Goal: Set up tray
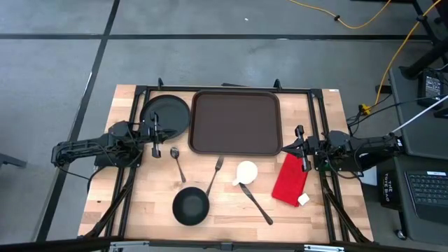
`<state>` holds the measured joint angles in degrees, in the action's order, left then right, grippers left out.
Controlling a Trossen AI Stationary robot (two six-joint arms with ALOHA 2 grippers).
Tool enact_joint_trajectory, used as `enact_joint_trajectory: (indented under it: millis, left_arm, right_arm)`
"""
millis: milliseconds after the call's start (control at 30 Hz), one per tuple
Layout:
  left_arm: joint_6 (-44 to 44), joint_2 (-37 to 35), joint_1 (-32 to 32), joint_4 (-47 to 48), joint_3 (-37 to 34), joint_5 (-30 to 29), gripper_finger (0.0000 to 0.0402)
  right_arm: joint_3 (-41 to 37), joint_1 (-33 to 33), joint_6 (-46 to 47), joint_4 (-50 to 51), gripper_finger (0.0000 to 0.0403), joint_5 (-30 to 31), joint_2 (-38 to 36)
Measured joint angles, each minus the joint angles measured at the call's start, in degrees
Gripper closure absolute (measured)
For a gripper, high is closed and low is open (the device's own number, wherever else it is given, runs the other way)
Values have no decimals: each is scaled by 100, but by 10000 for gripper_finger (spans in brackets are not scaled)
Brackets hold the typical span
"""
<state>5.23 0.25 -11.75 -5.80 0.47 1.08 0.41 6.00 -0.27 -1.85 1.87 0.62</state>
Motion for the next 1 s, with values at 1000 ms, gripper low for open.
enact_joint_trajectory:
  millis: [1000]
  left_arm:
    - [378, 0, 0, 0, 0, 0, 396]
  right_arm:
    - [1, 2, 155, -144, 397, 939, 0]
